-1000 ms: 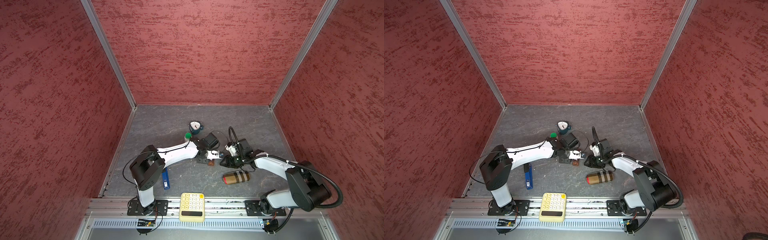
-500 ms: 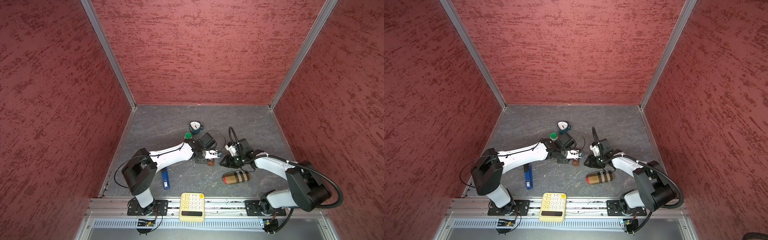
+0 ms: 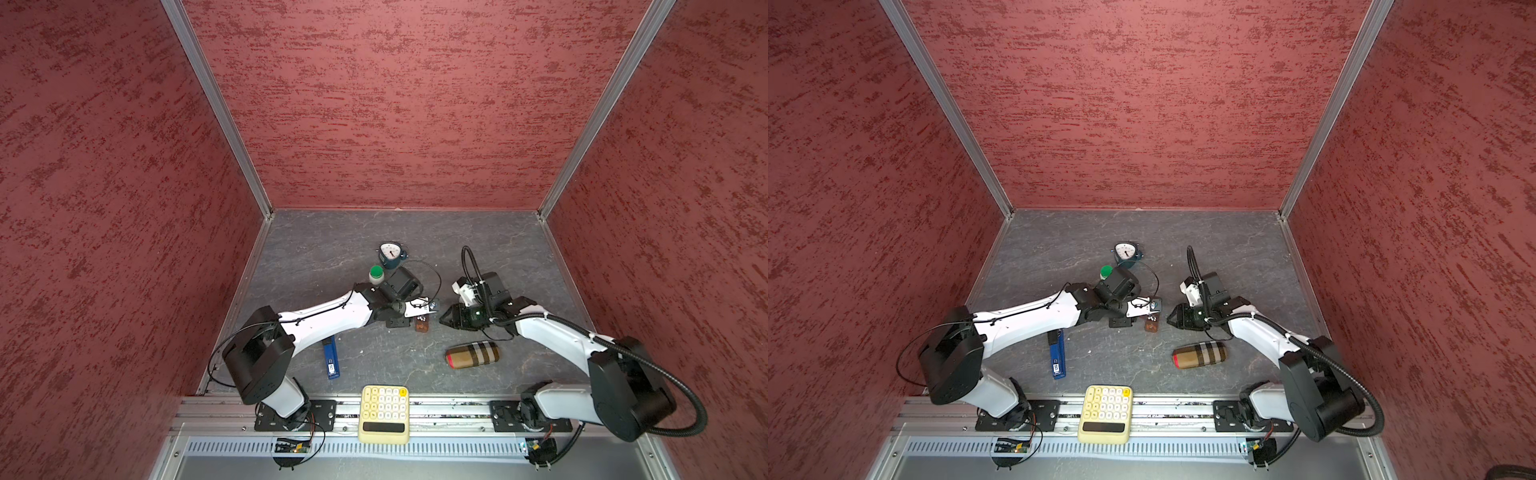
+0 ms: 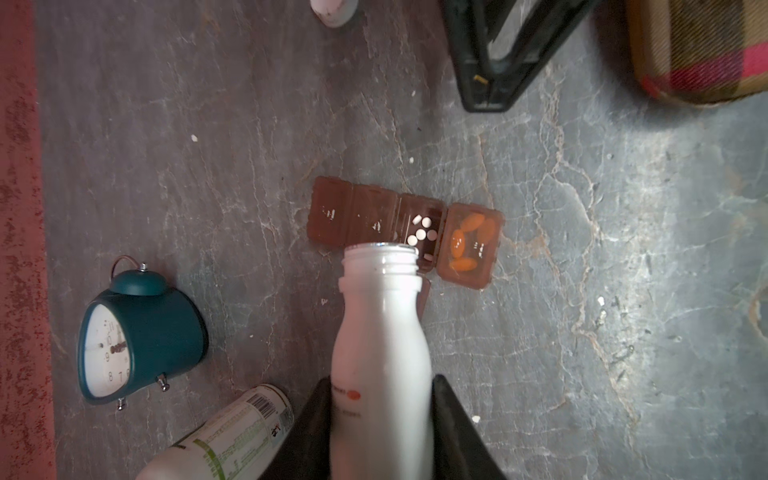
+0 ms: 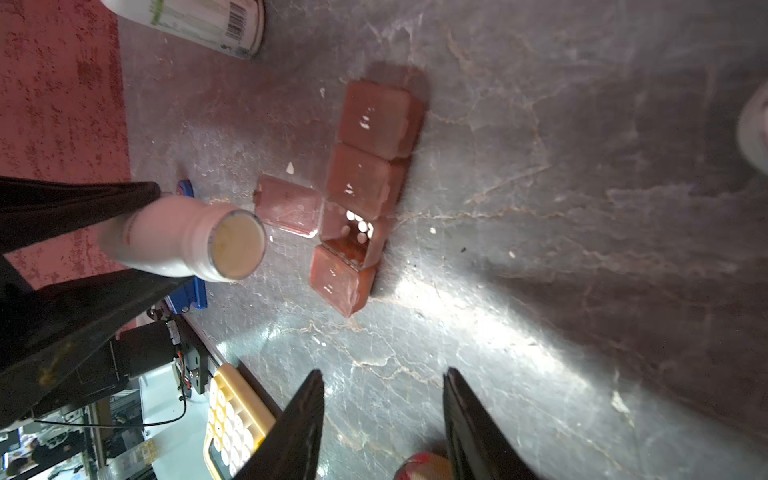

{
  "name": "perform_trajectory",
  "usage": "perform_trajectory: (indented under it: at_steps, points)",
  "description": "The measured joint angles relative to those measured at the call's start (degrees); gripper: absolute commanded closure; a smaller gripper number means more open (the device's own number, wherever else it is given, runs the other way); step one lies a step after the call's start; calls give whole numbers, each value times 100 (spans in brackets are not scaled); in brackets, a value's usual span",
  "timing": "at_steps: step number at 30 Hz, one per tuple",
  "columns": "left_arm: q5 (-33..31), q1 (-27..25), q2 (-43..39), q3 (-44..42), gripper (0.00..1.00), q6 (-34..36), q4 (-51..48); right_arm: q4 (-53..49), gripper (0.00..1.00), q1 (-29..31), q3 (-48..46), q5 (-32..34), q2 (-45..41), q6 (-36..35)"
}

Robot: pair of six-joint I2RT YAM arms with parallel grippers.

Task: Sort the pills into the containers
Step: 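Raise the white bottle upright with the left gripper while right moves toward the cap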

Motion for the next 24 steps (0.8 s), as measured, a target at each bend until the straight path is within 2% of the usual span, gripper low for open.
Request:
perform_trajectory:
  at_steps: [7,13,24]
  points:
    - [232,122,-612,-640,100,-315,835,-260,51,2,306,195,-389,195]
    - [411,236,-1108,-1399,100,-745,1987,-584,51,4,758,704,-645,319]
    - [931,352,-1668,-2979,100,-2048,5257,-1427,50,4,1790,2061,-343,240]
